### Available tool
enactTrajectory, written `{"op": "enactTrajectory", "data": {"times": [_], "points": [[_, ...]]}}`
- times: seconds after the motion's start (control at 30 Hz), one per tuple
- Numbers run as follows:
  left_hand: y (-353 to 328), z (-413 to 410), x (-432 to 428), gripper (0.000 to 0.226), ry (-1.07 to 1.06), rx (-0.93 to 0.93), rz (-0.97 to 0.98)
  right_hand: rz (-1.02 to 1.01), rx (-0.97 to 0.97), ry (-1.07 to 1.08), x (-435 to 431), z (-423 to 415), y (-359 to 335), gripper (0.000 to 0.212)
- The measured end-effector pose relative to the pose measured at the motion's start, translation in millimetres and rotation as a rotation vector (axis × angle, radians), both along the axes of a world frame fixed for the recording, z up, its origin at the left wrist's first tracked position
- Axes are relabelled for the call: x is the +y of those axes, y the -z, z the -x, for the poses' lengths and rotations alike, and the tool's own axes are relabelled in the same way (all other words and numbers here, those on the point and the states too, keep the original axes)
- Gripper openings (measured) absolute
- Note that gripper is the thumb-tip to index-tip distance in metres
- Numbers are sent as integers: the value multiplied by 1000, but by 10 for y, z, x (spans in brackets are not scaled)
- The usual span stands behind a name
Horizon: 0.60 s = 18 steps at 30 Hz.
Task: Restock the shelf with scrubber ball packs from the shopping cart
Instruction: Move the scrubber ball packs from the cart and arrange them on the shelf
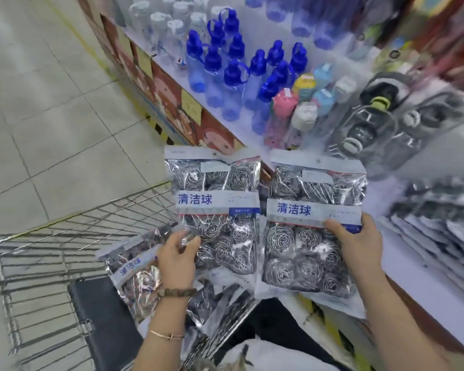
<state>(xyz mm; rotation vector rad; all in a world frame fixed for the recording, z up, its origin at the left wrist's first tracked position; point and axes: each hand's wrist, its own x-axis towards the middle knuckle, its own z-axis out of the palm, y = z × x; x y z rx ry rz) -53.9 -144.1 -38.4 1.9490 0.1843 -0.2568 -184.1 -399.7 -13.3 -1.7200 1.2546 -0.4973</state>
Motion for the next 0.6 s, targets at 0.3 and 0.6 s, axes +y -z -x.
{"op": "enactTrajectory", "data": {"times": [0.3,0.6], "points": [[-98,197,-672,33,310,4,71,65,17,322,-126,881,-180,35],[-223,927,-1486,19,622,41,152,108,-39,559,-252,2055,-323,21]]}}
